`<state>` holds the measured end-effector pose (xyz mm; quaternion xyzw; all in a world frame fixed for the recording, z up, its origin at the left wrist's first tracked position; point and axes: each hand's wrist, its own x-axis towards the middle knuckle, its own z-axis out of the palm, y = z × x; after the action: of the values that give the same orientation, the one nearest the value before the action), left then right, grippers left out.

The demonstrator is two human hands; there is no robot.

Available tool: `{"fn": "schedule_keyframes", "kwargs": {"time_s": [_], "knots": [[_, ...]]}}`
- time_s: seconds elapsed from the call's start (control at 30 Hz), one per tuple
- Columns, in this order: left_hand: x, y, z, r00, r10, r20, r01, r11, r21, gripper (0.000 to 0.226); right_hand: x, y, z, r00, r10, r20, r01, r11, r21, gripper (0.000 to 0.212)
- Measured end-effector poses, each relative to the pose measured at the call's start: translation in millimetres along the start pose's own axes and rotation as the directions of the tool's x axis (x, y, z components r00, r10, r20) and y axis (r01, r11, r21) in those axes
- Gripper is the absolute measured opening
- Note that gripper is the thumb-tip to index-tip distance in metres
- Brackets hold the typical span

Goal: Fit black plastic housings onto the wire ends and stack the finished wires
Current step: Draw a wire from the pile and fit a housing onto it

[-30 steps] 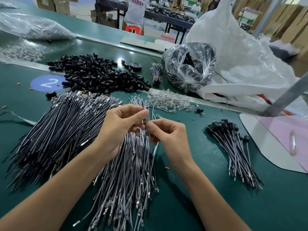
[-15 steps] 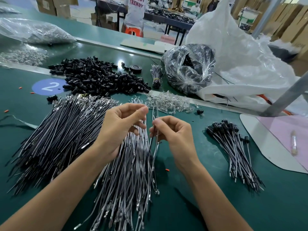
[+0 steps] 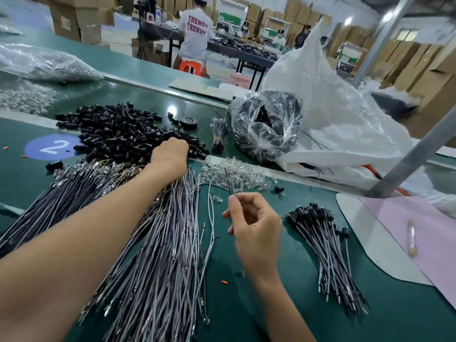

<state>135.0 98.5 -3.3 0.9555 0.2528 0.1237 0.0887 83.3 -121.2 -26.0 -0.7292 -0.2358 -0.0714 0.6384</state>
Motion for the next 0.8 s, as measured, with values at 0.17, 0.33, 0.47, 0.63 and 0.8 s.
{"fn": "schedule_keyframes", "kwargs": {"time_s": [0.17,0.33,0.47,0.63,0.8], "knots": [[9.7,-13.4,19.0,0.994,0.075,-0.083,-0.072,0.997,0.036,0.028,-1.5,1.3,3.6,0.998,-0.048,0.033,0.05,0.997,-0.054,0.013],[10.3,-19.5,25.9,0.976,0.125,-0.181,-0.131,0.991,-0.021,0.036,-0.1,3.8,4.8,0.998,-0.059,0.034,0.062,0.995,-0.077,0.012],[2.7,-13.7,9.1,0.979,-0.041,-0.198,-0.038,0.924,-0.38,0.028,3.5,6.5,1.6,0.998,-0.061,-0.008,0.06,0.992,-0.113,0.012],[-57.4,-5.2,-16.5,0.984,-0.081,0.16,0.179,0.375,-0.91,0.026,11.0,8.8,-6.2,0.999,-0.048,-0.017,0.046,0.992,-0.119,0.012],[-106.5,-2.0,-14.9,0.97,-0.004,0.243,0.243,0.056,-0.968,0.027,12.3,11.1,-7.6,1.0,-0.025,-0.012,0.024,0.994,-0.104,0.01]]}}
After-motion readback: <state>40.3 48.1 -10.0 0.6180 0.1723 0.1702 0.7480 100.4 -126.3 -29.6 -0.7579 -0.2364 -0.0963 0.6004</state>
